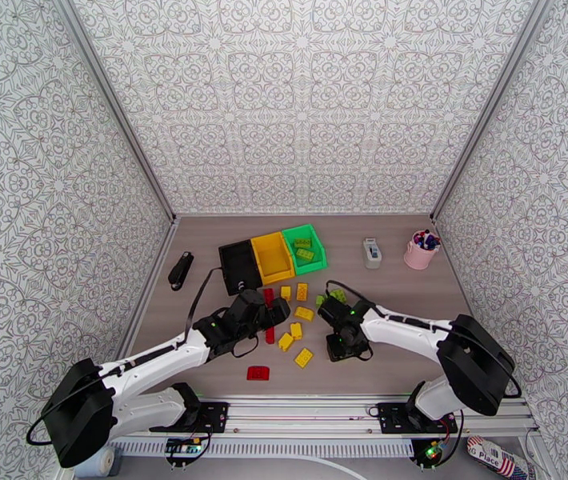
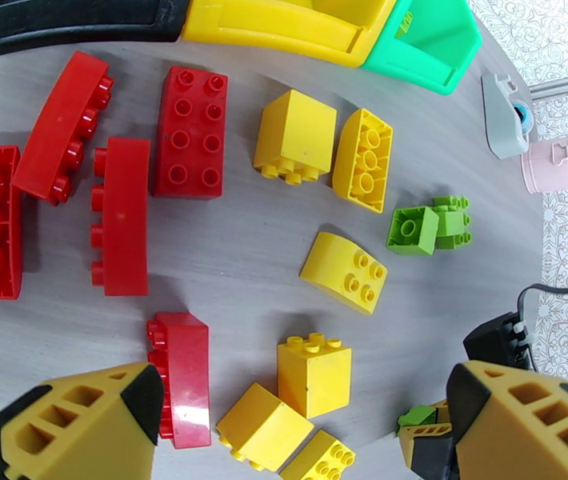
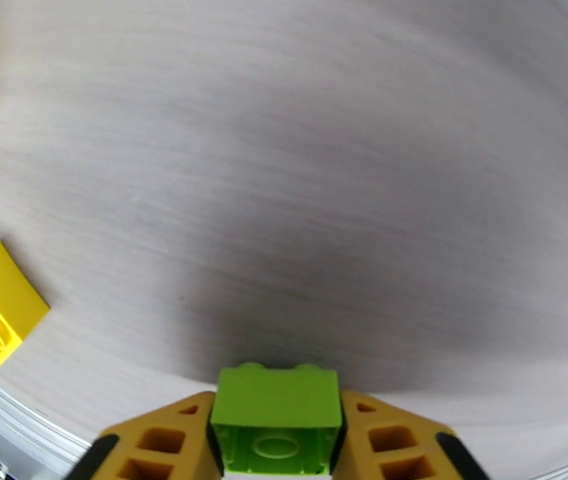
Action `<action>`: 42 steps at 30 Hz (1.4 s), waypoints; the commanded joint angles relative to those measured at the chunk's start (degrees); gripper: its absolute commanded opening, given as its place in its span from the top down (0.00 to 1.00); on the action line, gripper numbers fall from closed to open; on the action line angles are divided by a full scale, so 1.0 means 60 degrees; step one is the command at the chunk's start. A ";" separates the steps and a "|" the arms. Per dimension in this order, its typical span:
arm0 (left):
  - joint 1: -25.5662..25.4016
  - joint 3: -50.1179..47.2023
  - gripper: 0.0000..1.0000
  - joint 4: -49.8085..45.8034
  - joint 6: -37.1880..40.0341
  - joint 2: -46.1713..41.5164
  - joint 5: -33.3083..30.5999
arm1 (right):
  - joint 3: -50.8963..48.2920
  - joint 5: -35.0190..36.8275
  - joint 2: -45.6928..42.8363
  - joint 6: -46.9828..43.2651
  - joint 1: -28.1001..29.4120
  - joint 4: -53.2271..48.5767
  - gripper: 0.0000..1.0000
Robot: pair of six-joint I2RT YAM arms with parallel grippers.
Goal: Sort the legos into containers by color
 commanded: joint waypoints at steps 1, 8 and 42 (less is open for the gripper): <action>0.0037 -0.0136 0.01 0.0442 0.0123 0.0051 0.0322 | 0.0346 0.0279 -0.0128 0.0115 0.0047 -0.0052 0.69; 0.0465 -0.0253 0.01 0.2343 0.0129 0.0535 0.1491 | 0.1117 -0.0312 -0.0390 -0.0015 -0.0771 0.0229 0.72; 0.2691 0.4294 0.01 0.0020 0.2147 0.2331 0.2835 | 1.0502 -0.2947 0.5174 0.0245 -0.3919 0.0435 0.30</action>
